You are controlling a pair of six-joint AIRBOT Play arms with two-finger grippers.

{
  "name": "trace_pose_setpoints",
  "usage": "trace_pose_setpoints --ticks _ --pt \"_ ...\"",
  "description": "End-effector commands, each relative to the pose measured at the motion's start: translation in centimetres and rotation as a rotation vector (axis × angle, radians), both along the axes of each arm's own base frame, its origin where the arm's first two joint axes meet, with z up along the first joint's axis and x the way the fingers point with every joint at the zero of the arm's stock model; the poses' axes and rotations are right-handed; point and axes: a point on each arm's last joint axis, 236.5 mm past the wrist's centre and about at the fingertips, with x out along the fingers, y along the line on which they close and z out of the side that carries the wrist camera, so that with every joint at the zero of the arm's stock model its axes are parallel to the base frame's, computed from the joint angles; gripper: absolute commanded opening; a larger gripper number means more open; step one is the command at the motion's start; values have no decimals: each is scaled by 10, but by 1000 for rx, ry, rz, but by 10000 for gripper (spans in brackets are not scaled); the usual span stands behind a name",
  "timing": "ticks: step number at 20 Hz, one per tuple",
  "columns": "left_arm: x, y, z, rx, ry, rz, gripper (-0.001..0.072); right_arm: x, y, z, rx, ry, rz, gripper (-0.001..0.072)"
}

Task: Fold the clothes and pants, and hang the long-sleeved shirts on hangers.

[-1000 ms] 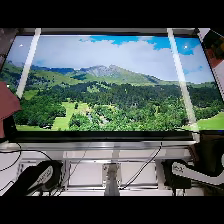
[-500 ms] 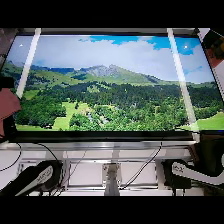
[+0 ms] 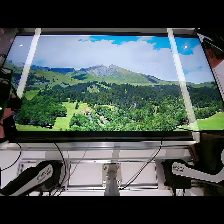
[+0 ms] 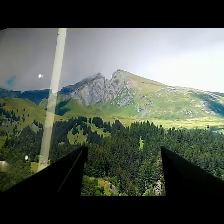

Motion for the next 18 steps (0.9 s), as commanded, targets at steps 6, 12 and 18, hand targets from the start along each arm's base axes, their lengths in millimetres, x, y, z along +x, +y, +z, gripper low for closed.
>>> trace_pose_setpoints --ticks 6,12,18 --pt "18 28 -77 106 329 -210 641 13 5 -17 52 43 21 527" --pt "28 34 -113 98 369 -248 636 11 6 -19 51 52 26 526" --pt "19 60 -115 104 341 -191 491 11 6 -19 51 52 26 526"
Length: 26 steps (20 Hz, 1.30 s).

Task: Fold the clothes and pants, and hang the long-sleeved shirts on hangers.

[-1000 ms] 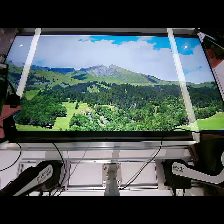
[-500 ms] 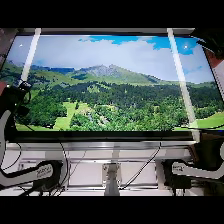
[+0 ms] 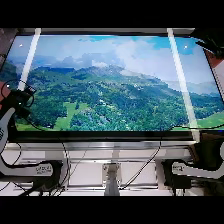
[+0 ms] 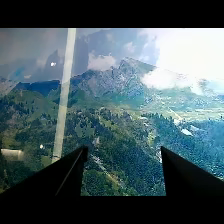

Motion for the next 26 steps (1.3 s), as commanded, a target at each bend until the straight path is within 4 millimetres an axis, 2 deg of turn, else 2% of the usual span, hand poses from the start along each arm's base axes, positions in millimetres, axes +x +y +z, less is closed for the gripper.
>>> trace_pose_setpoints --ticks 1,5,6,7,10,13,15,16,18,19,20,21,22,24,25,26 --pt "1 12 -3 -4 -52 30 491 0 1 -1 1 2 2 526" --pt "5 19 -6 -19 -90 26 486 -5 3 -4 -1 27 18 525" --pt "8 19 -6 -20 -97 22 410 -6 3 -5 -2 31 20 525" --pt "9 20 -4 -17 -102 19 266 -7 3 -6 -2 33 22 524" --pt "23 18 5 -13 -143 7 7 -7 4 -6 -2 37 24 523" --pt "32 21 17 -4 -201 37 8 -8 4 -6 -2 37 24 523" --pt "42 19 42 10 -308 95 6 -7 4 -6 -2 36 24 522" --pt "53 14 63 13 -395 112 7 -7 3 -6 -3 36 23 521" --pt "83 -6 128 7 -623 105 7 -7 3 -6 -3 33 21 515" --pt "96 -22 171 -22 -795 127 7 -6 3 -5 -3 30 19 451" --pt "105 -39 213 -83 -994 174 7 -6 3 -5 -2 28 19 315" --pt "110 -61 258 -192 -1217 231 7 -6 3 -5 -2 28 19 143" --pt "114 -86 296 -335 -1404 258 7 -6 3 -5 -3 29 19 16" --pt "120 -152 368 -683 -1660 169 6 -3 2 -3 -2 17 12 17" --pt "116 -190 398 -851 -1722 96 6 -2 1 -2 -1 11 8 17" --pt "109 -223 420 -999 -1751 49 6 -1 1 -2 0 8 6 17"
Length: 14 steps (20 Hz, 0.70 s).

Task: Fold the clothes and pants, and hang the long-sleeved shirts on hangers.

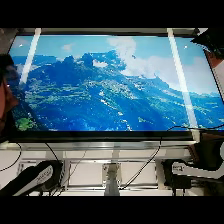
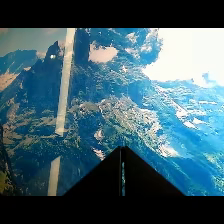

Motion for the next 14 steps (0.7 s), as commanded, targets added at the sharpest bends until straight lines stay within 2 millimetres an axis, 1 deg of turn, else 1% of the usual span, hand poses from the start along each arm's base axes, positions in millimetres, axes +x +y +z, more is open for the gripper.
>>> trace_pose_setpoints --ticks 1,2,3,4,6,8,9,11,13,14 --pt "-24 -123 114 -354 -429 -359 6 4 -2 1 -3 -13 -10 17" --pt "-34 -149 126 -364 -449 -428 6 5 -3 1 -7 -16 -14 17" --pt "-41 -172 131 -364 -446 -488 6 7 -4 1 -6 -21 -17 17" --pt "-47 -191 131 -369 -433 -534 7 7 -4 2 -6 -22 -17 17" --pt "-52 -228 120 -394 -376 -604 7 7 -4 2 -6 -22 -17 17" --pt "-54 -260 99 -409 -293 -651 7 7 -4 2 -6 -23 -18 17" --pt "-54 -274 85 -411 -242 -665 7 7 -4 2 -6 -23 -18 17" --pt "-50 -299 48 -400 -121 -673 6 7 -4 2 -6 -23 -17 17" --pt "-47 -328 -4 -331 50 -703 7 7 -4 2 -7 -23 -17 17" --pt "-50 -347 -37 -283 165 -741 6 7 -4 2 -7 -23 -17 17"
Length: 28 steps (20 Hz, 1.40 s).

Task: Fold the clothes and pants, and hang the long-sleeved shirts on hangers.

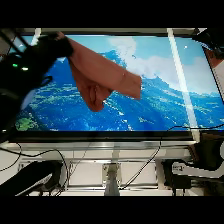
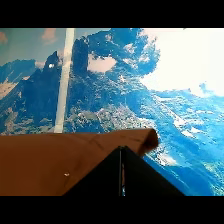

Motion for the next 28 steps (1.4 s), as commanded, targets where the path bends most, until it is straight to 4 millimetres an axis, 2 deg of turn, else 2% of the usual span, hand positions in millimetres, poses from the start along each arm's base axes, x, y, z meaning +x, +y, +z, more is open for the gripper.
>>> trace_pose_setpoints --ticks 1,3,4,6,7,8,10,11,12,13,14,15,17,19,20,21,22,23,25,26,27,28 --pt "-14 -59 -101 240 254 -165 6 0 0 0 0 0 1 17" --pt "-31 -82 -174 451 426 -306 7 0 0 0 -1 0 1 17" --pt "-41 -81 -211 565 521 -353 6 0 0 0 -1 0 1 17" --pt "-53 -60 -267 774 690 -382 7 0 0 0 -1 0 1 17" --pt "-51 -40 -284 881 740 -348 6 0 0 0 -2 1 0 17" --pt "-40 -16 -292 1011 754 -288 7 0 0 -1 -3 0 -1 17" --pt "-17 18 -293 1172 742 -194 7 2 -2 -3 -7 6 -4 17" --pt "-9 30 -292 1191 740 -156 7 4 -3 -6 -5 13 -4 22" --pt "-2 42 -288 1185 738 -106 30 6 -3 -10 -2 20 -5 78" --pt "4 53 -283 1169 739 -56 253 9 -4 -13 2 26 -5 223" --pt "6 61 -281 1143 744 -22 551 13 -5 -17 9 29 -8 340" --pt "8 66 -279 1110 747 12 651 19 -5 -18 20 23 -12 345" --pt "9 68 -274 1103 737 18 651 30 -7 -19 32 3 -30 344" --pt "11 63 -268 1096 714 11 651 44 -11 -13 41 -48 -61 332" --pt "13 60 -266 1096 701 7 650 50 -11 -8 43 -74 -72 291" --pt "14 58 -266 1102 690 -2 649 55 -11 -3 46 -103 -84 182" --pt "17 55 -265 1096 676 -9 647 60 -11 1 46 -128 -94 108" --pt "19 53 -265 1094 662 -14 638 64 -8 4 45 -148 -99 102" --pt "28 60 -254 1148 617 13 638 70 -3 7 49 -172 -99 109" --pt "36 69 -241 1213 579 52 638 73 1 6 49 -175 -94 179" --pt "41 82 -225 1286 544 106 638 76 4 2 44 -171 -90 314" --pt "44 91 -211 1331 521 149 637 78 7 -4 30 -161 -84 347"
